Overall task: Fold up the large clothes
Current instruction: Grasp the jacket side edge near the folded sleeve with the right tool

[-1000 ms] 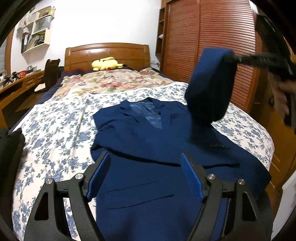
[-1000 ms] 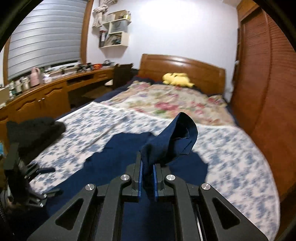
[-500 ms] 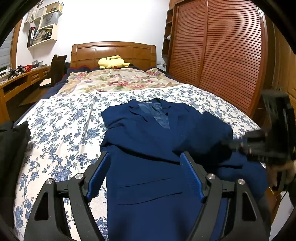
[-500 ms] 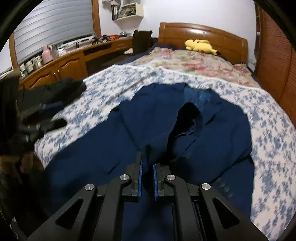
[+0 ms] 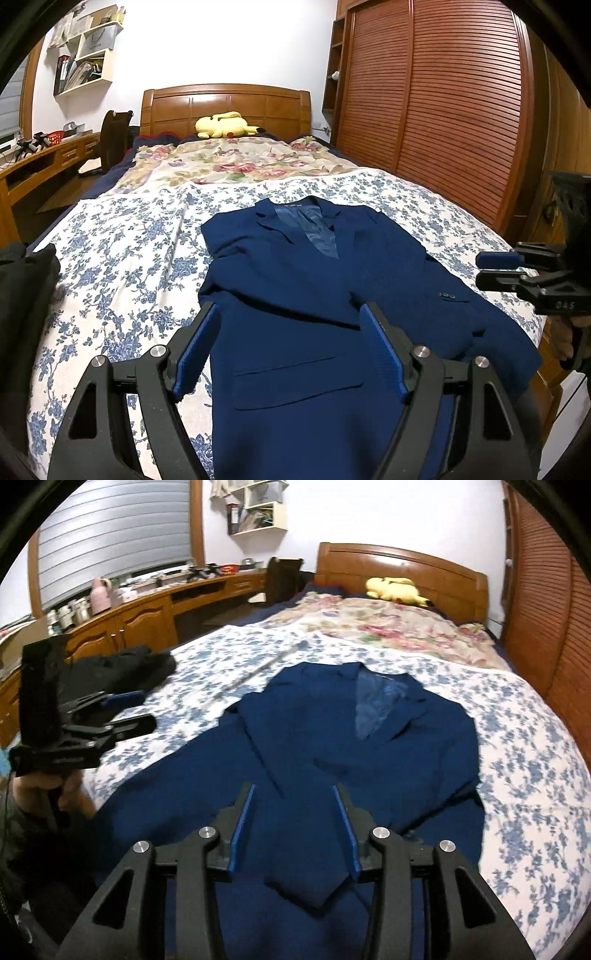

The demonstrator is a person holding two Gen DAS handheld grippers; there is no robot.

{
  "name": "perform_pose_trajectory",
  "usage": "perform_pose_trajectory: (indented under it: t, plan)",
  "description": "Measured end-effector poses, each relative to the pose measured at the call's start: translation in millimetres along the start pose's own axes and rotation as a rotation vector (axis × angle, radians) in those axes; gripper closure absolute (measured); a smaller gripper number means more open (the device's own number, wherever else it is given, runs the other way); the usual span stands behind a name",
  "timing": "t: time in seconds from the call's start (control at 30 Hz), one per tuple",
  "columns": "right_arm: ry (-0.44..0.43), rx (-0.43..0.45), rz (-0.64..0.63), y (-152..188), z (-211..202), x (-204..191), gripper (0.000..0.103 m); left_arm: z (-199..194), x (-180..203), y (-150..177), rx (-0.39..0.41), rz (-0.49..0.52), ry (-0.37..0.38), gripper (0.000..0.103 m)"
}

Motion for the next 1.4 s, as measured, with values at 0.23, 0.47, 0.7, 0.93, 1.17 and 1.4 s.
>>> perform_pose_trajectory:
  t: [0.23,0.47,0.7,0.93,1.17,1.4]
  plan:
    - [0.066,-0.097,0.057,25,40,21,0.057,0,0,1,0.0,0.003,0.001,0.025]
    - [0.091,-0.213,0.131,39,93,41,0.052,0,1,1,0.0,0.005,0.002,0.025]
    - [0.047,-0.242,0.237,42,127,46,0.044,-1,1,1,-0.002,0.013,-0.001,0.025]
    - [0.012,-0.216,0.114,25,134,15,0.099,-3,0,-1,0.004,0.017,-0.003,0.025]
    - [-0.073,-0.094,0.073,-14,119,-25,0.099,-11,-8,-4,0.022,0.013,-0.015,0.025]
    - [-0.176,-0.026,0.012,-40,111,-85,0.099,-17,-19,-5,0.033,0.004,-0.028,0.025]
Point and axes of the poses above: each gripper's, at about its wrist camera, not at the fingertips, and z roughly the way its jaws point, x to its right, y to its underside, the point moved 9 cm from there along z, roughly the way its jaws point, and after that the axes turned 8 degrees about -z, right-handed, at the moved point
